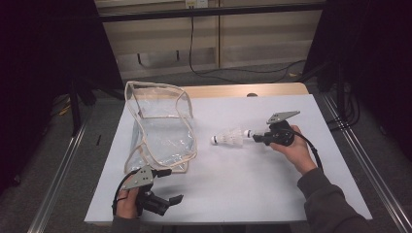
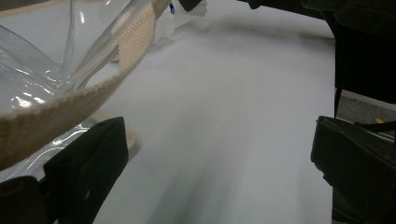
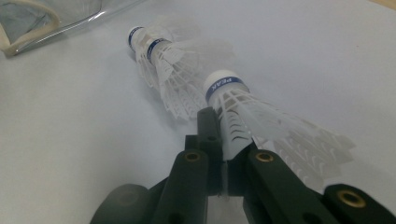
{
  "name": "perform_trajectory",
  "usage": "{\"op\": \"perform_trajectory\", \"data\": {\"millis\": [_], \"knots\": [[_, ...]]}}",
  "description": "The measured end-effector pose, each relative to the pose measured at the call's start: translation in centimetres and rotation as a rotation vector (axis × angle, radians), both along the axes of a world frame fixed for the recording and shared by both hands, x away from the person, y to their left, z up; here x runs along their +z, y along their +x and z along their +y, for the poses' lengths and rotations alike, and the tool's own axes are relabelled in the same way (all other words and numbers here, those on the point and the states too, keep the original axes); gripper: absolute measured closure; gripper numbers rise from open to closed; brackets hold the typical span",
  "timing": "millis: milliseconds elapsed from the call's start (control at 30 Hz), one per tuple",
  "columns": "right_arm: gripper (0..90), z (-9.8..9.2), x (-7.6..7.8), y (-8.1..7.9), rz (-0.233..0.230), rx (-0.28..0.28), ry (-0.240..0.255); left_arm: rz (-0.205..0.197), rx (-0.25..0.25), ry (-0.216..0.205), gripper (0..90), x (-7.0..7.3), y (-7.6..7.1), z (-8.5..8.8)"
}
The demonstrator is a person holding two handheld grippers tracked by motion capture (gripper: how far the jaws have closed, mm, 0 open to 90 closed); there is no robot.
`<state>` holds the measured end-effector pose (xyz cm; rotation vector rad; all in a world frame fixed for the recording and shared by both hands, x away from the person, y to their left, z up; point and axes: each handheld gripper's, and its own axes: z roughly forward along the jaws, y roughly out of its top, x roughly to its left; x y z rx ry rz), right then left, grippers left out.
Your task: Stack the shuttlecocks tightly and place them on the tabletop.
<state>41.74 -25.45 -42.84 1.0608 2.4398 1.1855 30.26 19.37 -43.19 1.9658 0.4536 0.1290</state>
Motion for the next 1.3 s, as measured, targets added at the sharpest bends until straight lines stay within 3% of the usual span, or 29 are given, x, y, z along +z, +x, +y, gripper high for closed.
{"op": "perform_trajectory", "data": {"millis": [367,1300], "knots": [[88.7,0.7,-0.1,0.0,0.000,0.027,0.018,0.001,0.001,-0.002,4.1,0.0,0.0,0.0],[88.5,2.0,-0.6,0.1,0.003,0.049,-0.009,0.000,-0.001,0.003,4.1,0.0,0.0,0.0]]}}
